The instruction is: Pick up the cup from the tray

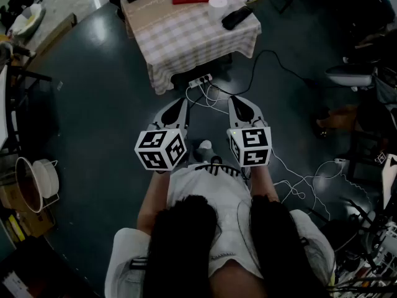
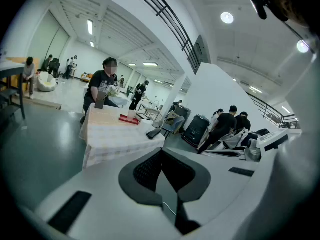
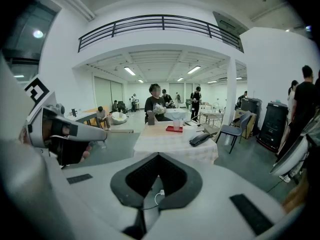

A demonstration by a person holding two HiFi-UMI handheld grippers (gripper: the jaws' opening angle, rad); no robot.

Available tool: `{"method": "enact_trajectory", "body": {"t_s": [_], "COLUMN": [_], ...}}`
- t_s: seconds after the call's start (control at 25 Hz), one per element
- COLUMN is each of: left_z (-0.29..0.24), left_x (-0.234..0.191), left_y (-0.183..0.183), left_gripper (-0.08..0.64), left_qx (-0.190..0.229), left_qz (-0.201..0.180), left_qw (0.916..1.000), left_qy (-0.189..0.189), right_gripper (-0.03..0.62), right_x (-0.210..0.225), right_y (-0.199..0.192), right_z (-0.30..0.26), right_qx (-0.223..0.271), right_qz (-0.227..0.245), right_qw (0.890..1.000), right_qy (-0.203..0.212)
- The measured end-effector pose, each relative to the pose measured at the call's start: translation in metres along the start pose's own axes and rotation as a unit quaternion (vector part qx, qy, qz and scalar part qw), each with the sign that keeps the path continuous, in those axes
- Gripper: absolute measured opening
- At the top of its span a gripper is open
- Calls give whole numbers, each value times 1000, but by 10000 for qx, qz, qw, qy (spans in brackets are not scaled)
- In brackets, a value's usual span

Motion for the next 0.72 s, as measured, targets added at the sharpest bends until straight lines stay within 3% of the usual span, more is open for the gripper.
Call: {"method": "enact_trajectory", "body": {"t_s": [0.4,0.72], "left_z": [-4,-17], "left_x": [5,7], "left_y": [-4,1], "left_gripper": [6,6], "left_qx": [74,128], "left_qz": [-79,-151], "left_qw": [9999,9998], "left_qy": [61,64], "right_gripper": [8,9], "right_x": [4,17], "right_y": [-4,-3], "right_z": [-4,-16], "right_qx": [50,116], "right_qz": [91,-154], "right_qw": [9999,9998], "right_qy": [127,113]}}
Point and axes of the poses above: the fingertips, and each gripper's own axes: z backward along the fingers, x to its right, y out of its top, the point moved 6 cm from there along z, backward along the fingers, and after that the axes turned 11 degrees about x, right-handed, at the moved point
